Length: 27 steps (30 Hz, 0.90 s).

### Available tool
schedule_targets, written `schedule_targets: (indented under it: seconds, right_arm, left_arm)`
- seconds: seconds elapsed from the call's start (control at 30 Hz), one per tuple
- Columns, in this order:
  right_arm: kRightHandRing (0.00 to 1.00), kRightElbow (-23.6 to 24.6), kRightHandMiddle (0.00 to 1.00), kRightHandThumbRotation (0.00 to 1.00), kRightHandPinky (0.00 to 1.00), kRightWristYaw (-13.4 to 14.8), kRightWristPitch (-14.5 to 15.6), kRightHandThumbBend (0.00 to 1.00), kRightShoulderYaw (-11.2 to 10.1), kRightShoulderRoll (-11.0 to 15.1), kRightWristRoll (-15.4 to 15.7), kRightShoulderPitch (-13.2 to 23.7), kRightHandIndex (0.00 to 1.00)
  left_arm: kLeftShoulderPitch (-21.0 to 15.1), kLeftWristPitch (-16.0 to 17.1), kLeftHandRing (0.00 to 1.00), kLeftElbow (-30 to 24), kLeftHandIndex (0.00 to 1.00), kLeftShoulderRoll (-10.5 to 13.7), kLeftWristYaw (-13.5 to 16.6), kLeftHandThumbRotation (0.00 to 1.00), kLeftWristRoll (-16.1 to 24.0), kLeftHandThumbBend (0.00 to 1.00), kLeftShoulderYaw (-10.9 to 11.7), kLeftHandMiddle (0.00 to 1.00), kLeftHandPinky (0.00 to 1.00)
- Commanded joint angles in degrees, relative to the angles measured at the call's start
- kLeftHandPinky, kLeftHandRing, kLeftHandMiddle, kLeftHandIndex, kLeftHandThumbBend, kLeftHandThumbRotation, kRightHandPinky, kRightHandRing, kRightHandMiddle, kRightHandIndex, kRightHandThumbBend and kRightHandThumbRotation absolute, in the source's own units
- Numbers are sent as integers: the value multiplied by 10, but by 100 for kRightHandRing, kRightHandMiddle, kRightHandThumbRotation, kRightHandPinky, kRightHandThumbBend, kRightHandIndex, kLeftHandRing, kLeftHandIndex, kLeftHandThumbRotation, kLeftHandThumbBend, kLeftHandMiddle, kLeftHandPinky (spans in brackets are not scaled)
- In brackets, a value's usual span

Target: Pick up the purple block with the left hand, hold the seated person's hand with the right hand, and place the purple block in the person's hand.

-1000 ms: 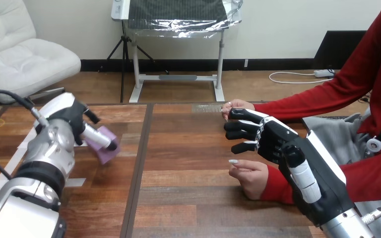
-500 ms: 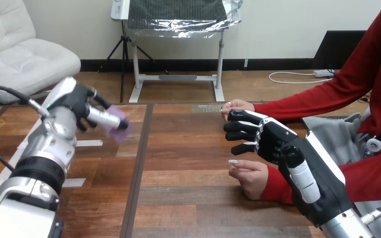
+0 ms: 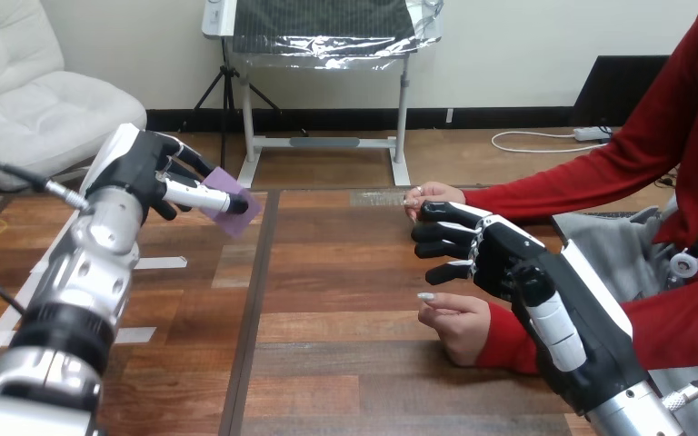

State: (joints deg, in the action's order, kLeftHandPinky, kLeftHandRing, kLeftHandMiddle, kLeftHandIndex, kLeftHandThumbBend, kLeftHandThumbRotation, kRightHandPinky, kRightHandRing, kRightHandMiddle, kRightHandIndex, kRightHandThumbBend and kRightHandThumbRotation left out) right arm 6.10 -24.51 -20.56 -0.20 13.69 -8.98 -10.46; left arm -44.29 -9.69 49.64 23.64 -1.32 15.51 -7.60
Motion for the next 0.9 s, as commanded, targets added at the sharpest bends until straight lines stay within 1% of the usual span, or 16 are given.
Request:
schedule_targets:
  seconds: [0.0,0.07,0.13,0.37,0.5,0.67,0.87]
  right_arm:
    - [76,8,77,100,67,13,-5,92,-5,-4,4,28,80]
    - [76,8,77,100,67,15,-5,91,-5,-4,7,28,80]
    - [76,6,77,100,67,21,-9,91,-5,-3,17,29,80]
    - [77,1,78,100,69,31,-15,91,-5,-2,34,31,80]
    - [78,-3,78,100,70,40,-17,91,-6,-2,48,33,80]
    - [78,-12,78,100,70,47,-25,89,-6,0,61,39,80]
    - [77,-32,78,99,71,51,-39,87,-8,3,71,50,80]
  left_arm:
    - [20,-3,43,-72,45,7,-4,0,-15,72,24,47,38]
    - [27,-7,44,-85,45,7,-5,0,-19,72,29,47,38]
    - [39,-4,44,-102,45,5,-3,0,-24,72,36,47,38]
    - [71,1,43,-150,45,4,0,0,-32,70,46,47,37]
    - [90,-2,42,-177,45,-2,3,0,-40,69,57,46,37]
    - [108,-11,41,-207,45,-6,5,0,-43,69,62,46,36]
    - [131,-13,41,-240,45,-11,6,0,-48,67,67,46,36]
